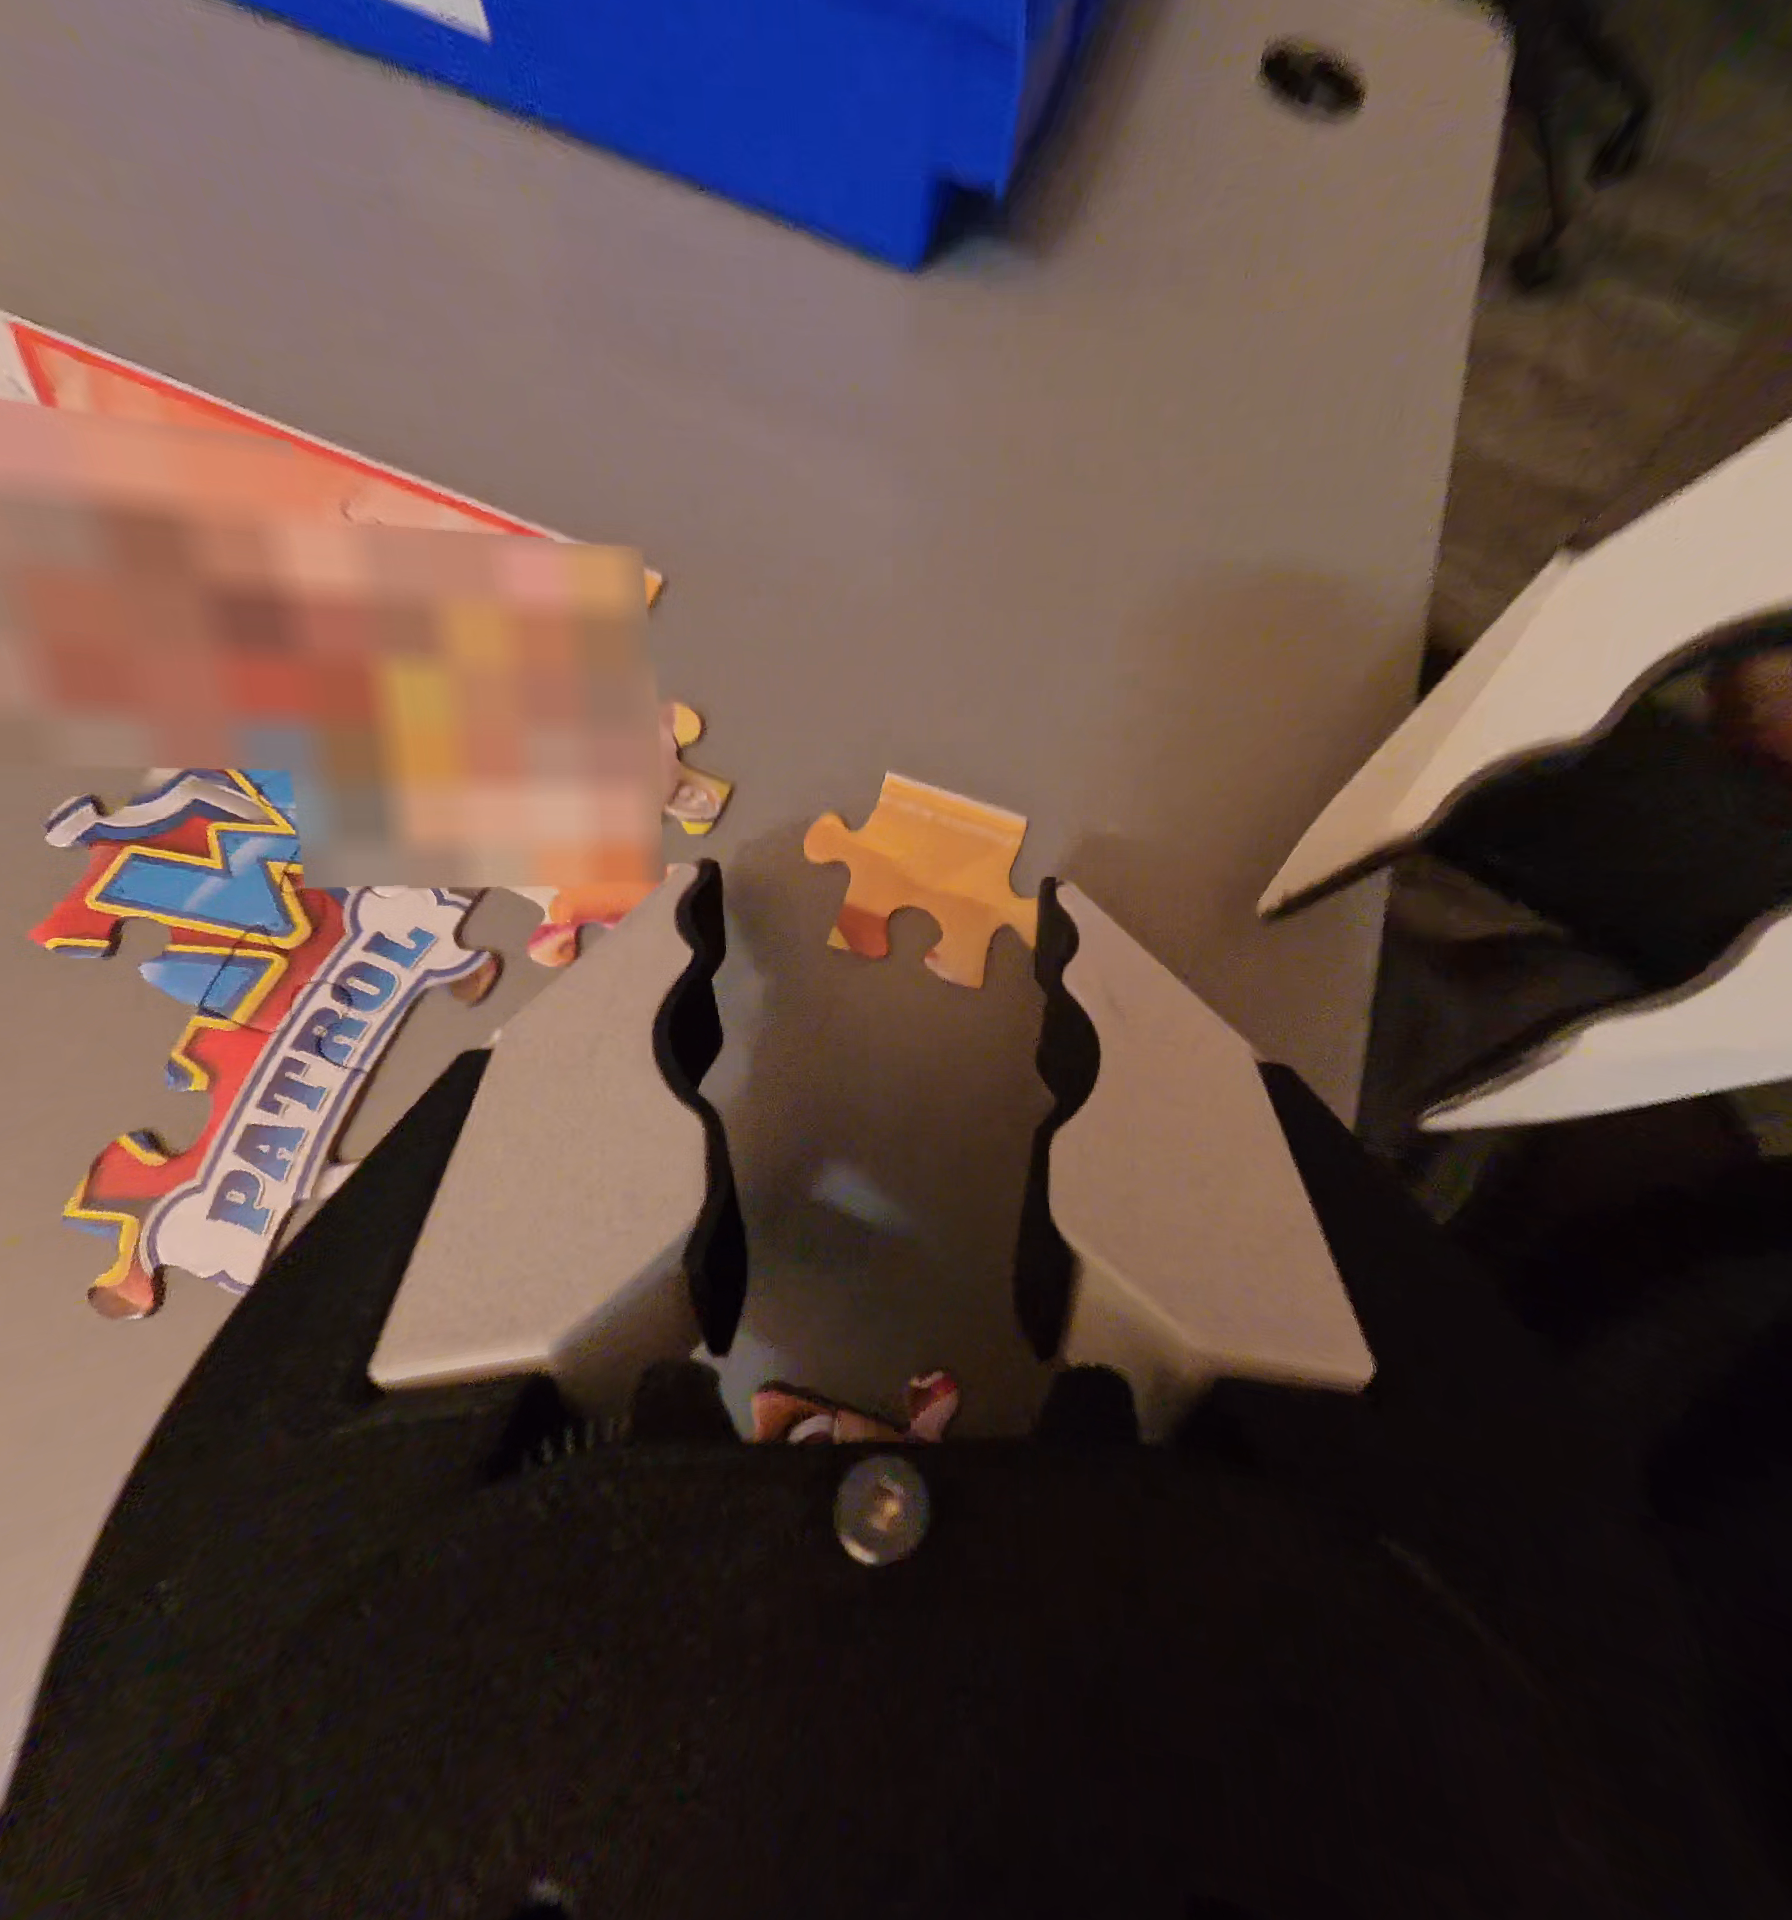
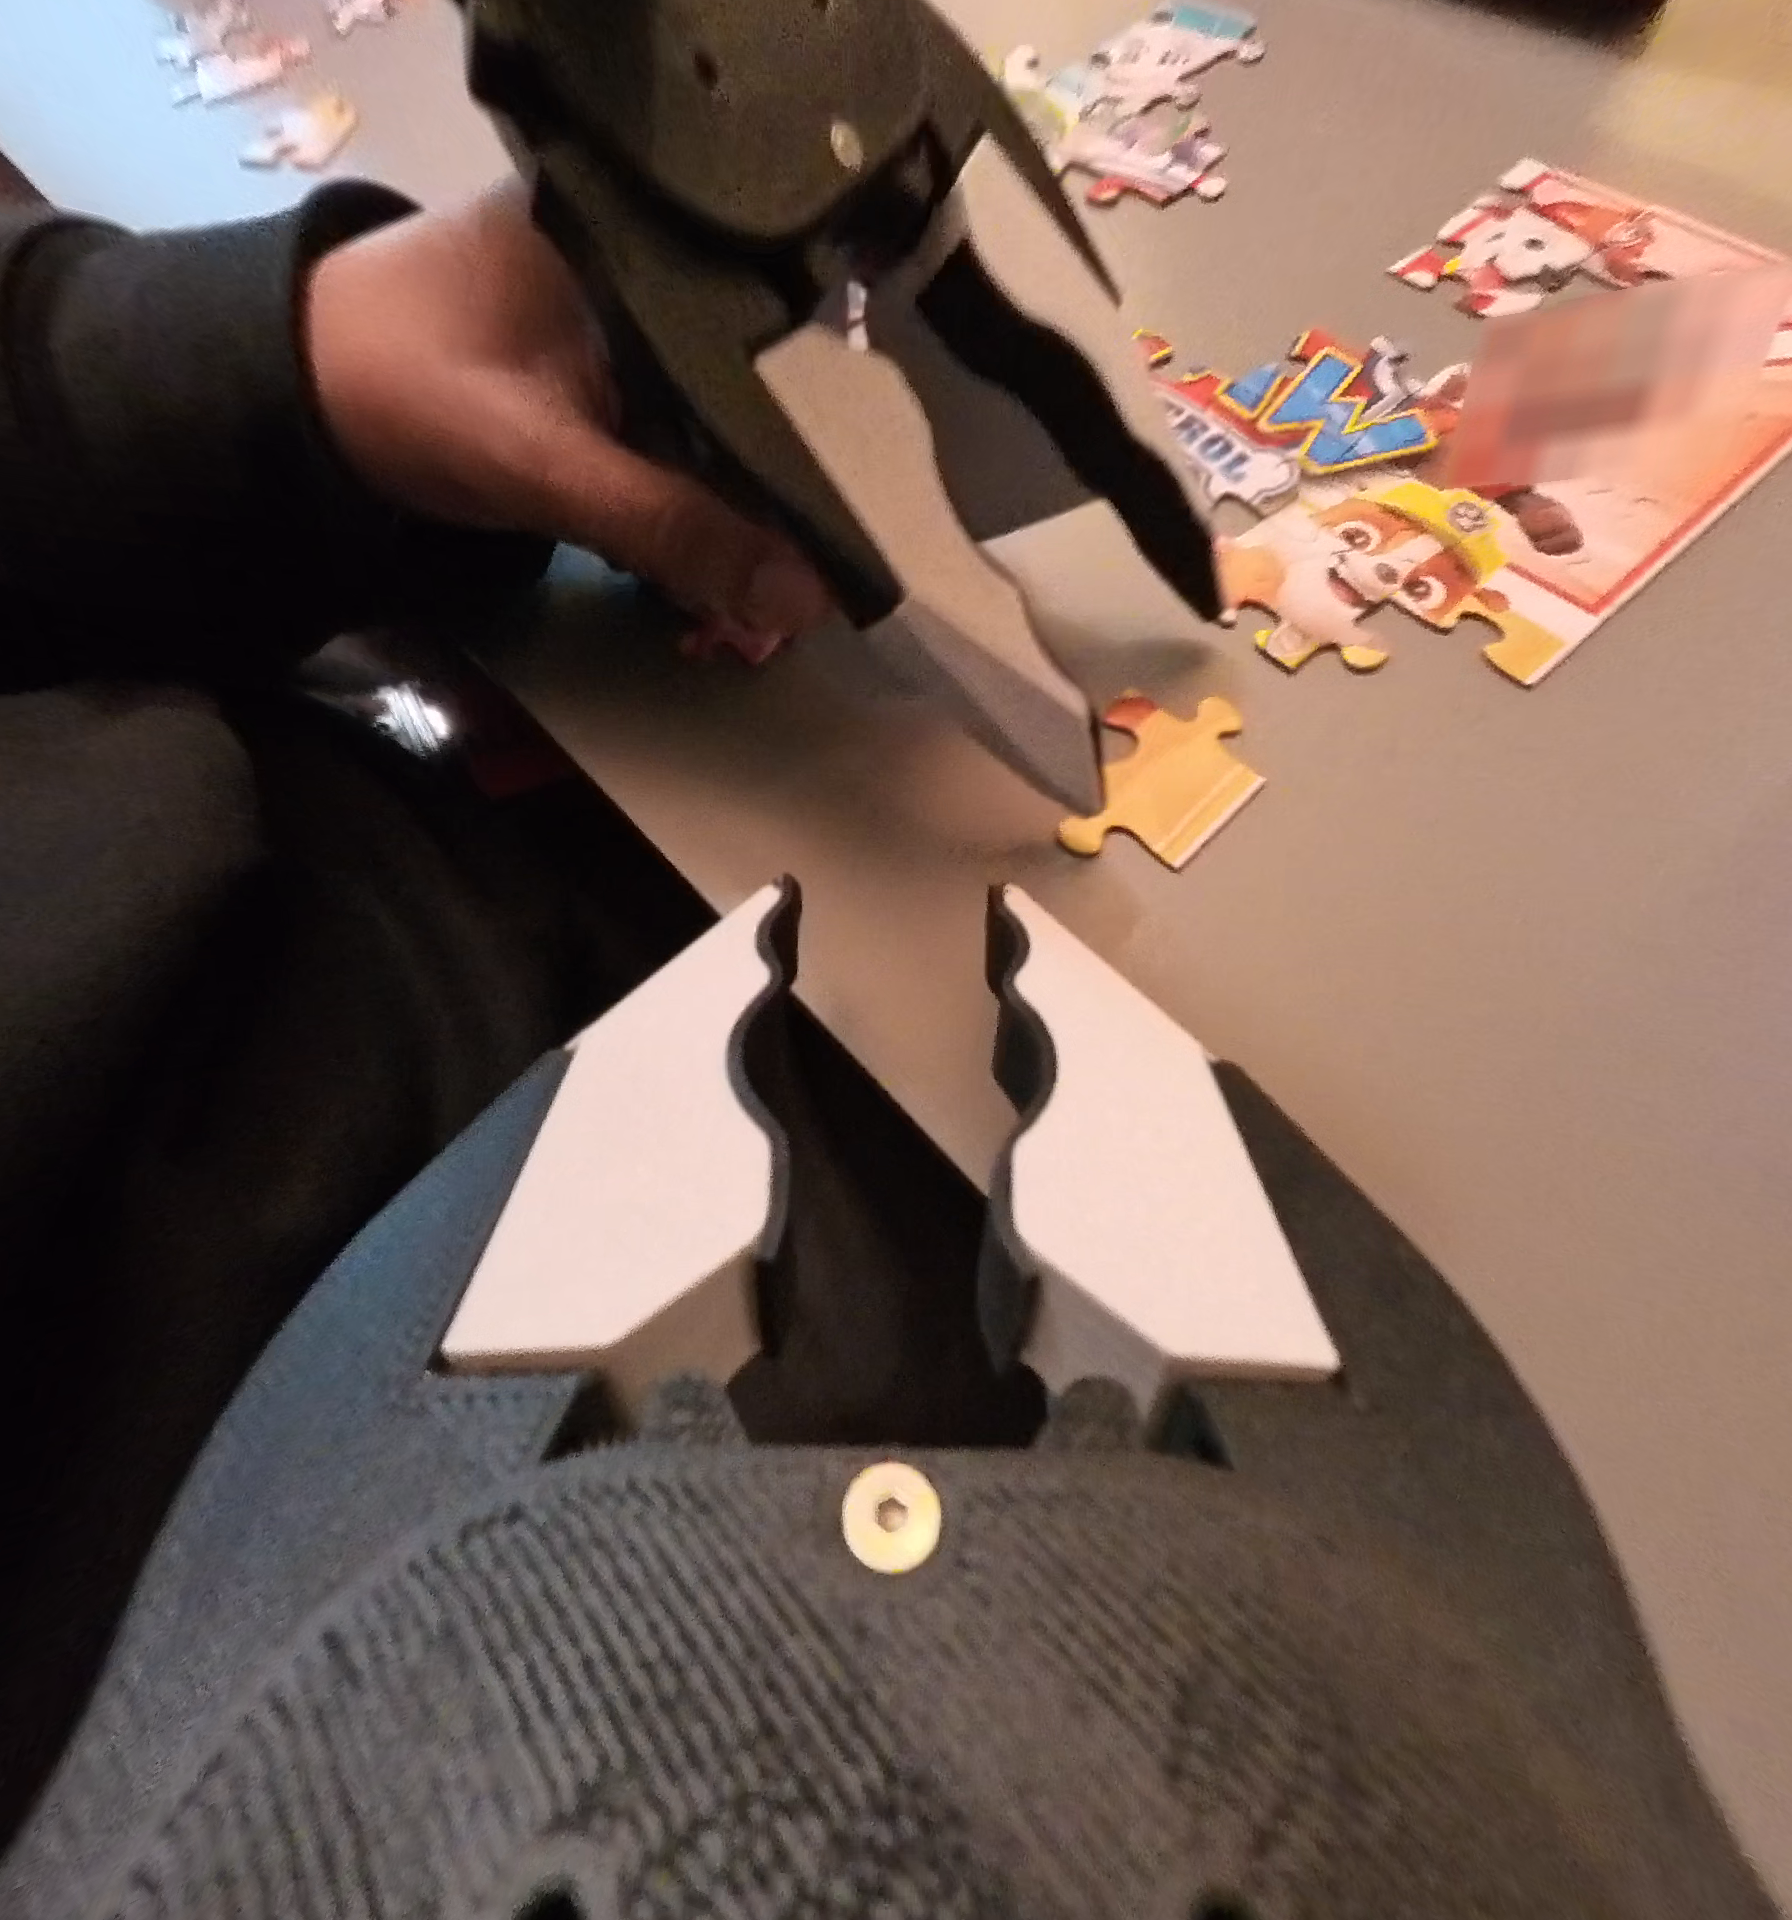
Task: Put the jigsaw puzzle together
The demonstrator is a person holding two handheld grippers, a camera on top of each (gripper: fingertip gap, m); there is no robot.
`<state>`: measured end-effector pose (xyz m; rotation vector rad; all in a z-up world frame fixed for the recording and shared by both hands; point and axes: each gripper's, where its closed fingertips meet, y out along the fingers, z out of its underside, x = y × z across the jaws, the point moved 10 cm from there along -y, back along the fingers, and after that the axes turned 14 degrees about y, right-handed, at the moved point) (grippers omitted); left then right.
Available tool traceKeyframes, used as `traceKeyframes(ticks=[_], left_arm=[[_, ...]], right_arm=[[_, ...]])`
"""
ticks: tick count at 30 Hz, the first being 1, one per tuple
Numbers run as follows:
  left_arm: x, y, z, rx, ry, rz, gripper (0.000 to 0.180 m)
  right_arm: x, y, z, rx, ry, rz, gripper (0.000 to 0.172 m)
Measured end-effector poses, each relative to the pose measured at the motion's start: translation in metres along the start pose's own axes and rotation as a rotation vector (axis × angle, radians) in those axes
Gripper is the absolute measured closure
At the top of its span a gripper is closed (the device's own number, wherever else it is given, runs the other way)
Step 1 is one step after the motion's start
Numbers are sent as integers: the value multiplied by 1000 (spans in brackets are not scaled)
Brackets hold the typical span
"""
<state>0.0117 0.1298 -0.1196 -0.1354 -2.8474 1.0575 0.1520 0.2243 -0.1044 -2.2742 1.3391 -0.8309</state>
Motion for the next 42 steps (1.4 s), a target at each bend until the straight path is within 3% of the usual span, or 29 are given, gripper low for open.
traceKeyframes(ticks=[4, 7, 8, 13, 18, 24, 27, 33, 38, 42], left_arm=[[-4, 5, 1, 55, 115, 56, 125], [-9, 4, 0, 39, 118, 138, 152], [-12, 4, 1, 37, 125, 149, 153], [-37, -5, 4, 51, 164, 202, 153], [-61, -10, 8, 51, 116, 222, 172], [-66, -14, 11, 33, 64, 251, 167], [-59, -25, 11, -4, 49, 200, 149], [-16, -55, 16, -182, -134, 45, 139], [16, -54, 19, -134, -144, -33, 139], [33, -41, 18, -57, -109, -57, 150]], right_arm=[[-10, -9, -1, -42, 43, -2, 136], [-15, -12, 1, -55, 22, 35, 134], [-14, -14, 2, -65, -14, 43, 133], [5, -16, 14, -95, -345, 63, 129], [24, -3, 38, 9, -683, 196, 133], [35, 5, 53, 48, -900, 317, 159], [40, -2, 44, -17, -951, 377, 169], [25, 9, 6, -108, -962, 536, 172], [3, 50, -20, -17, -978, 631, 172], [-1, 67, -26, 51, -1006, 632, 172]])
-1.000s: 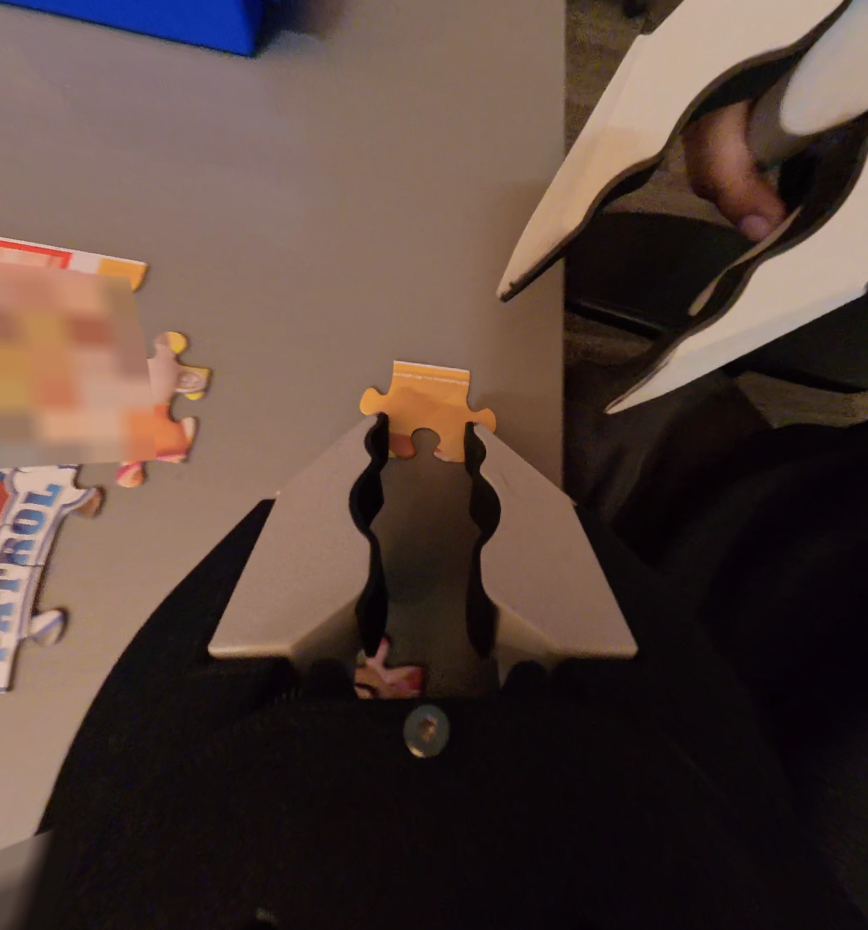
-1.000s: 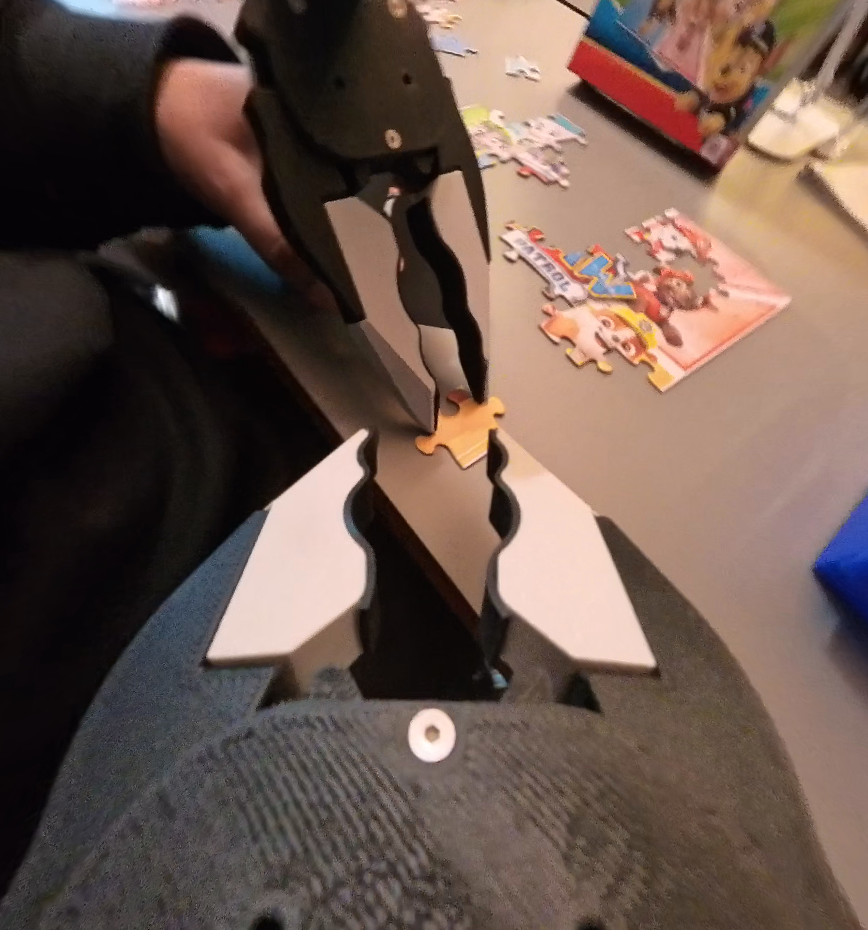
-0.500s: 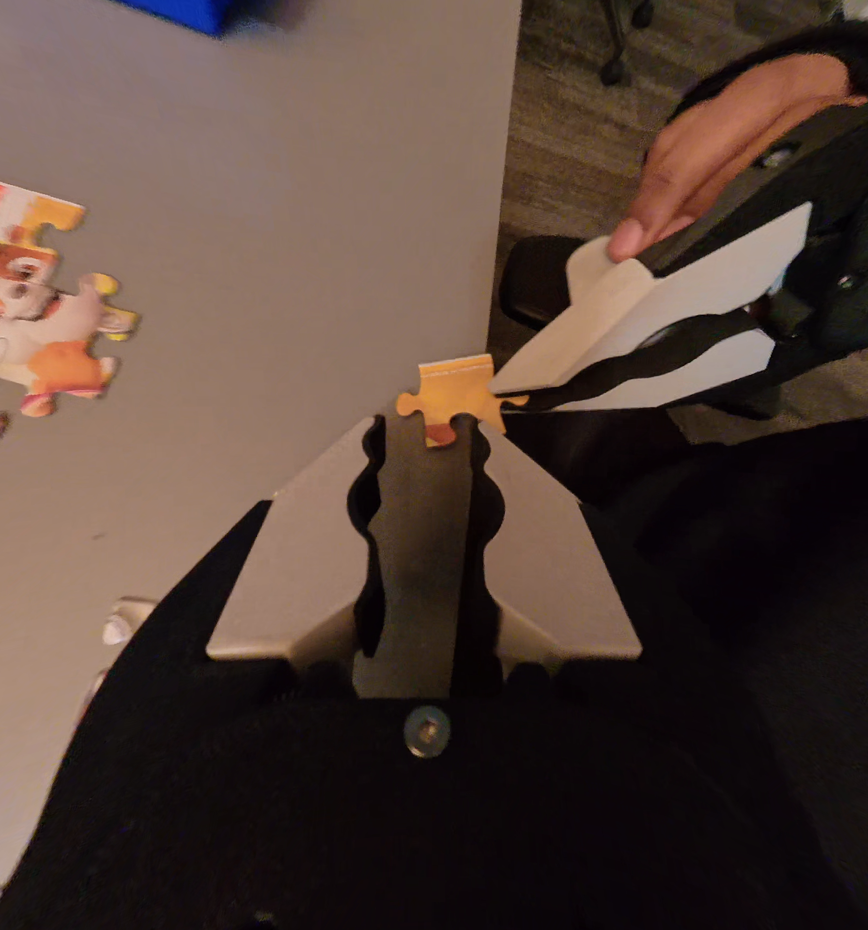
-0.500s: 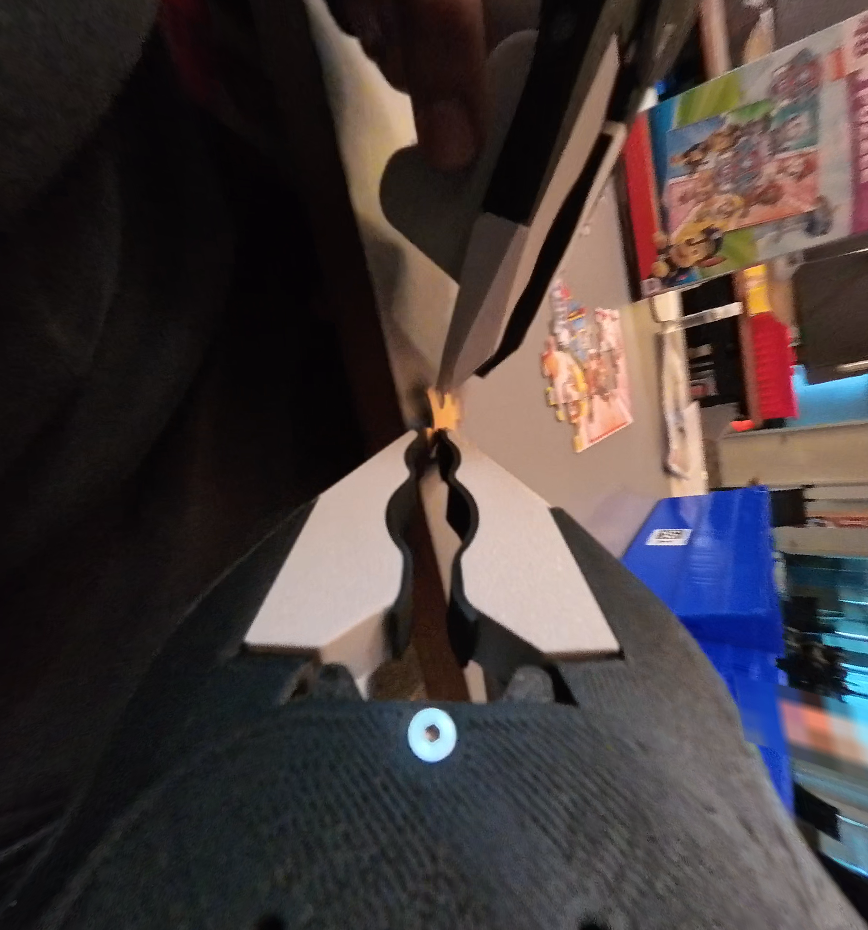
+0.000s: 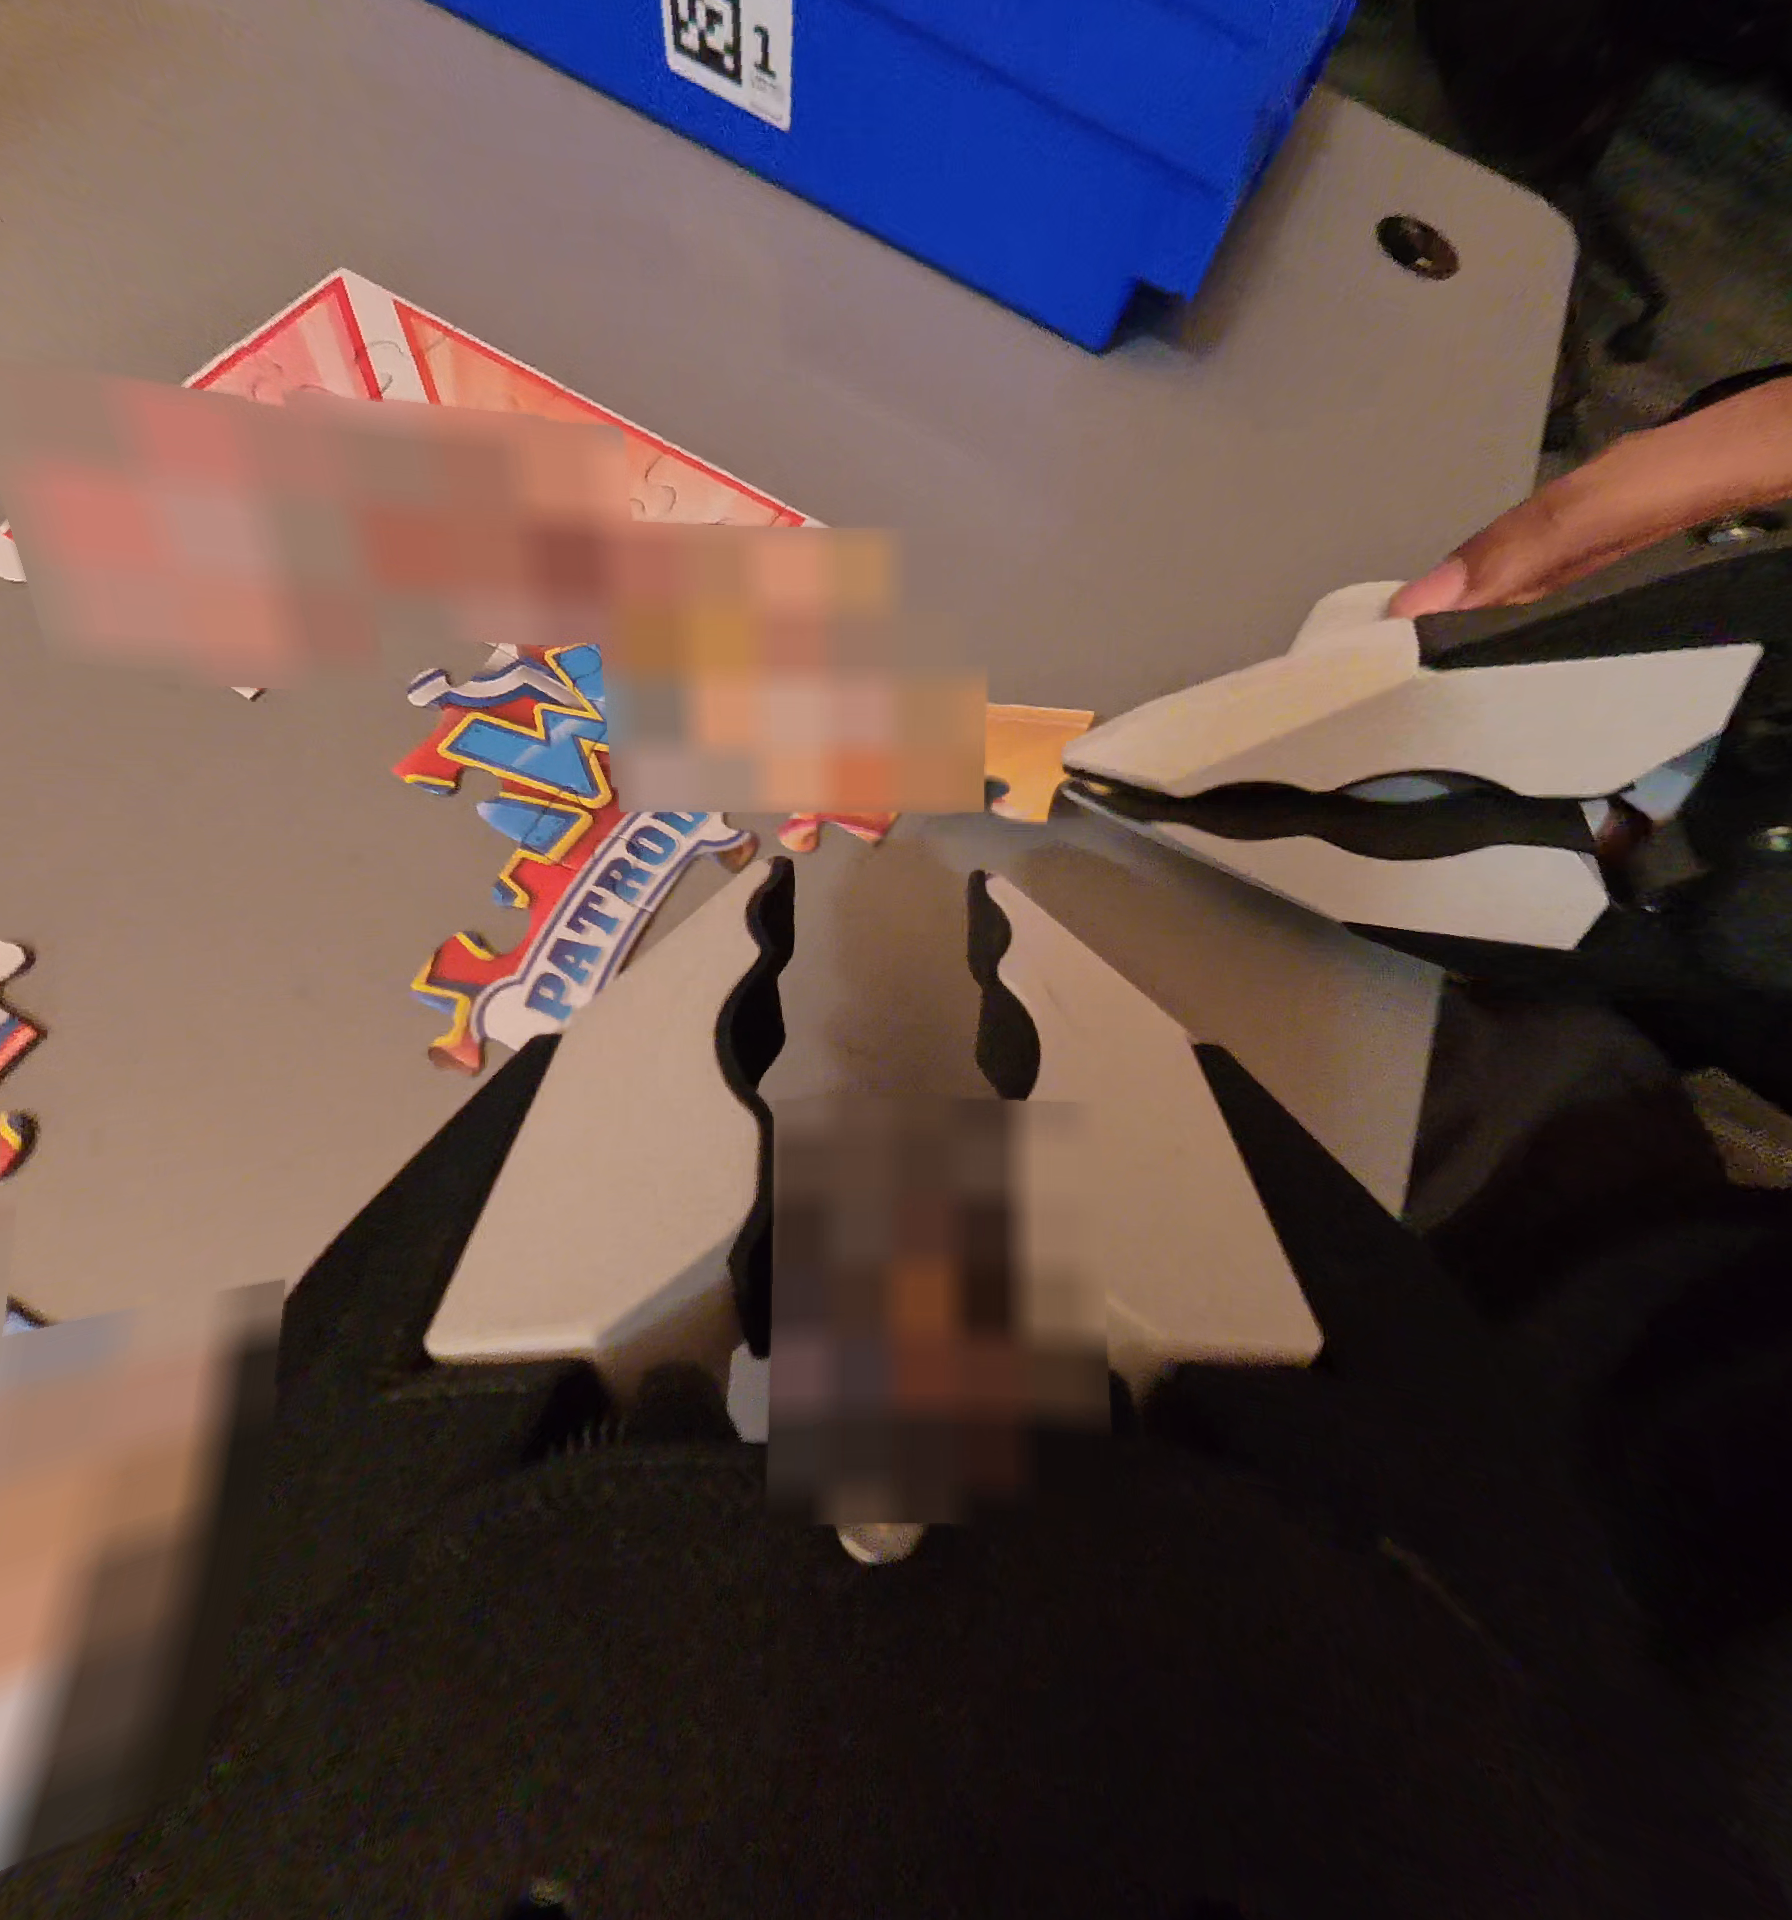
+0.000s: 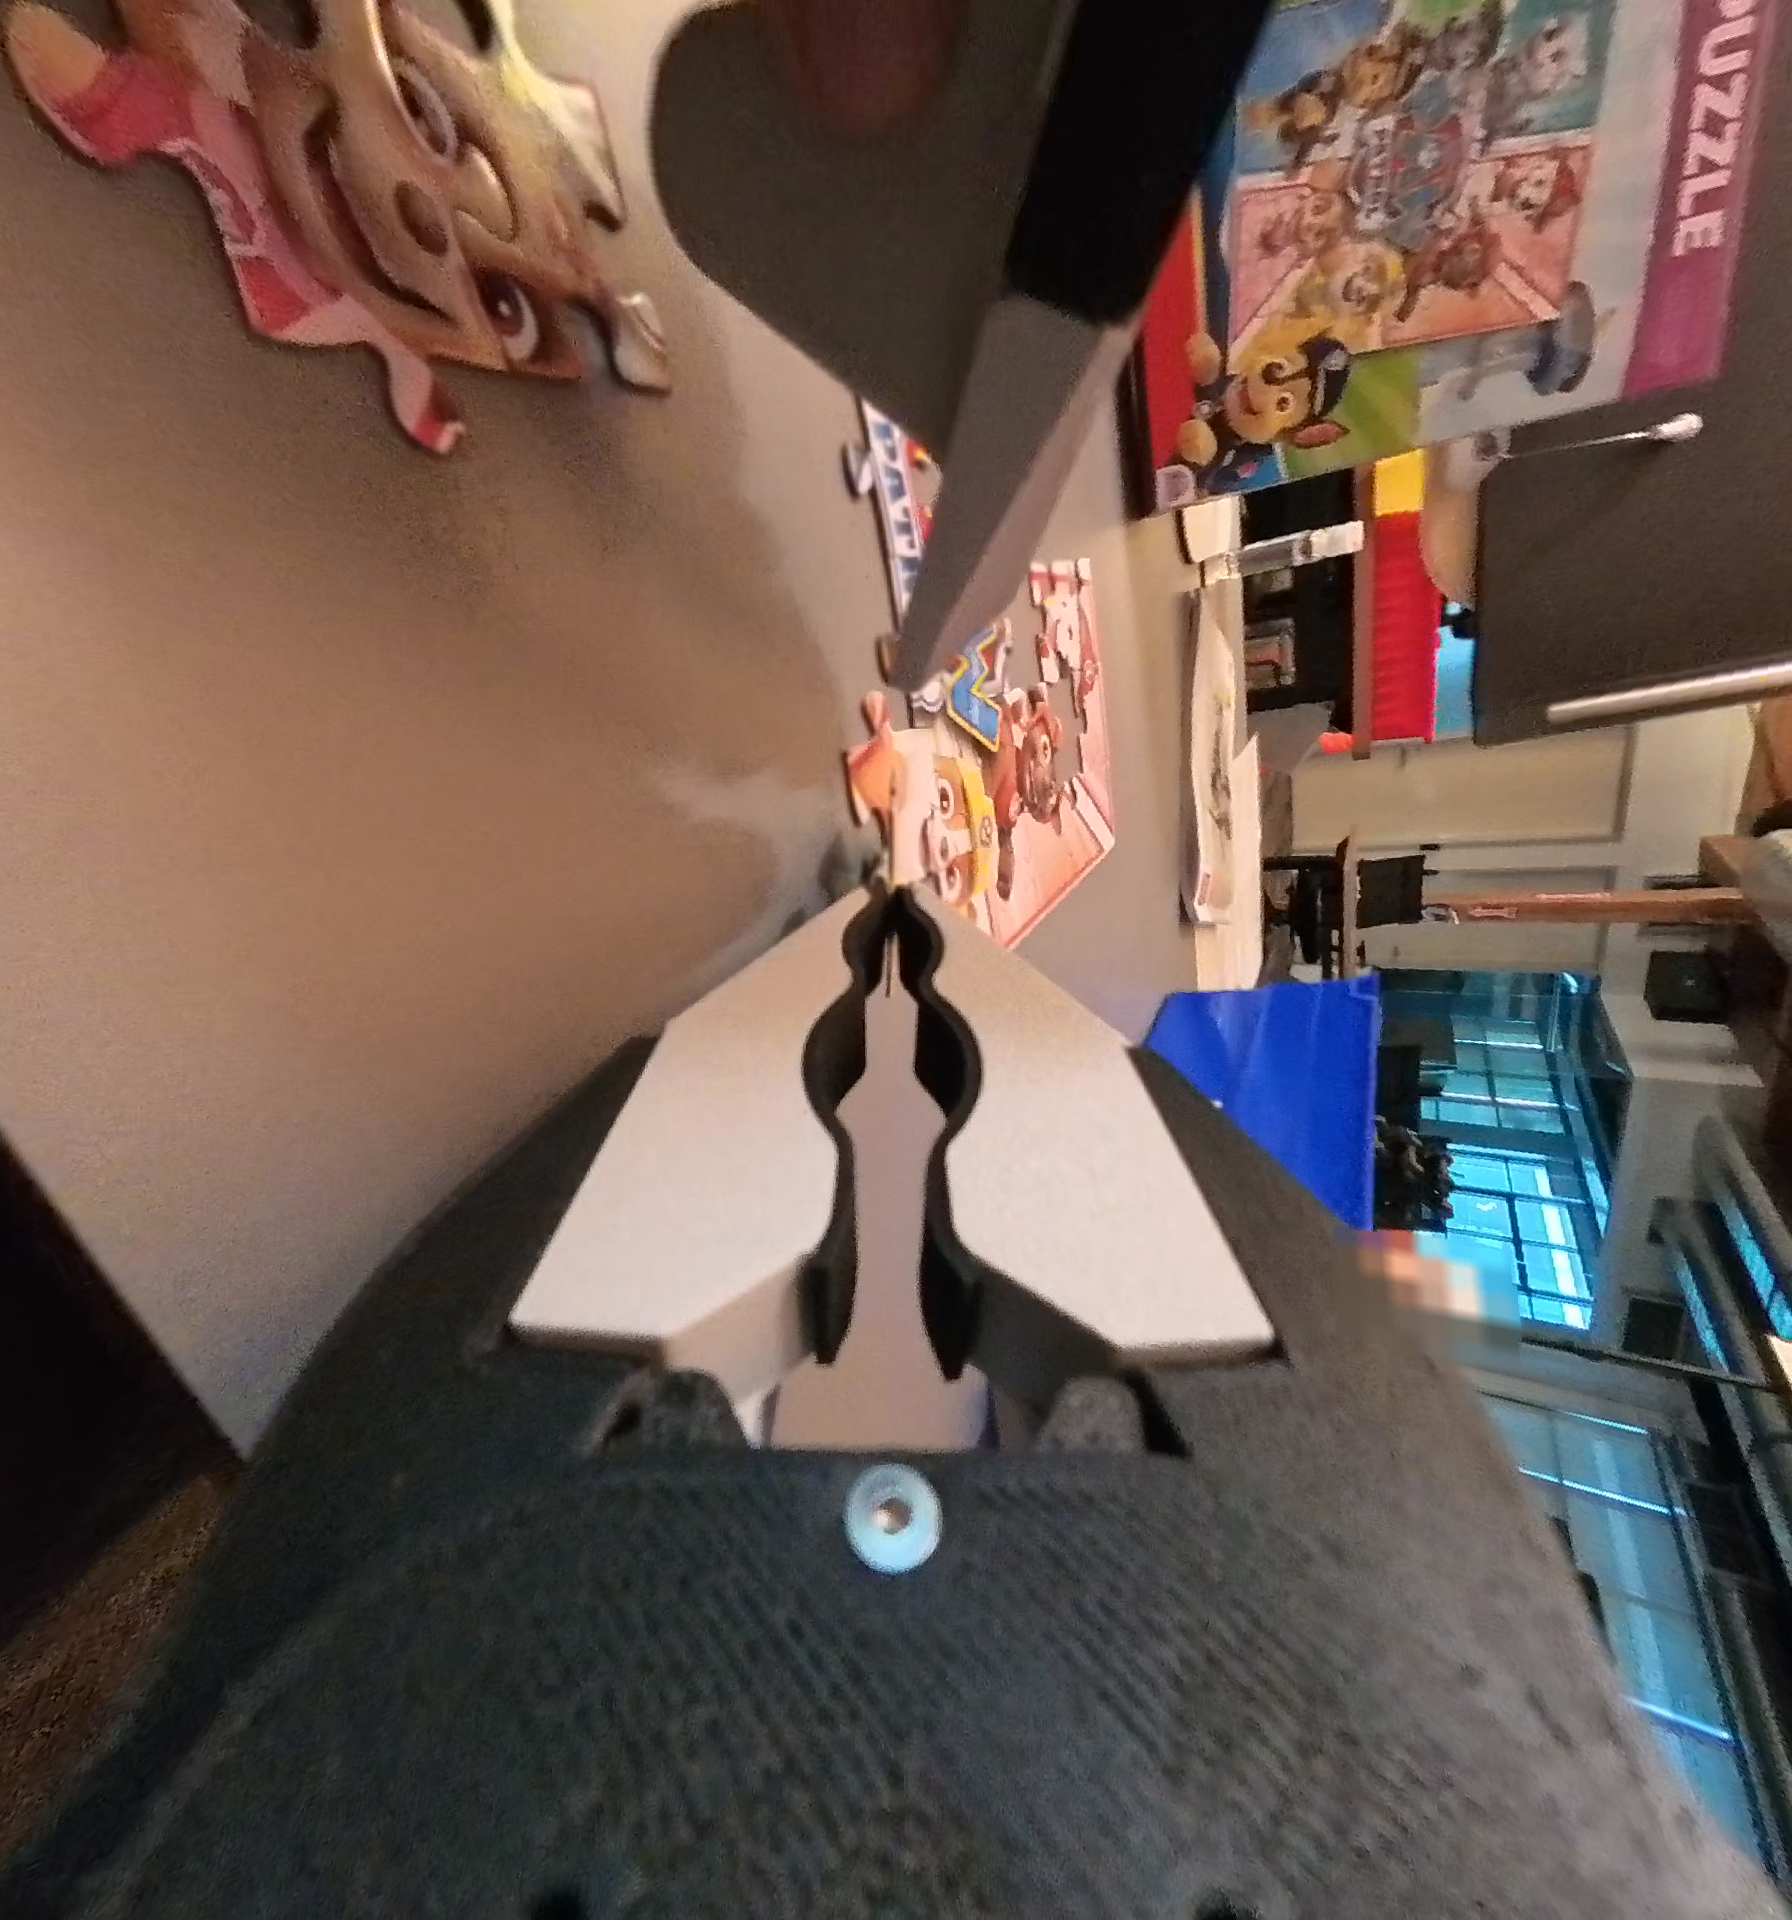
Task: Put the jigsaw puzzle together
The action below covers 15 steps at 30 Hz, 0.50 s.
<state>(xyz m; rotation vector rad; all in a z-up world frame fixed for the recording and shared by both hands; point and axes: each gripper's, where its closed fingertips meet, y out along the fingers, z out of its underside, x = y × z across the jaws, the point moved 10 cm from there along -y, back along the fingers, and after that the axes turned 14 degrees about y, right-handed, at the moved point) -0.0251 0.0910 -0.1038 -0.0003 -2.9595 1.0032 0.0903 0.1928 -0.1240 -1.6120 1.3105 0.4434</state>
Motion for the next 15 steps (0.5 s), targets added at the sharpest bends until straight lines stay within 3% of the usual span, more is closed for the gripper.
traceKeyframes(ticks=[15], left_arm=[[24, 31, -7, 63, 11, -1, 163]], right_arm=[[4, 8, -3, 93, -52, -118, 166]])
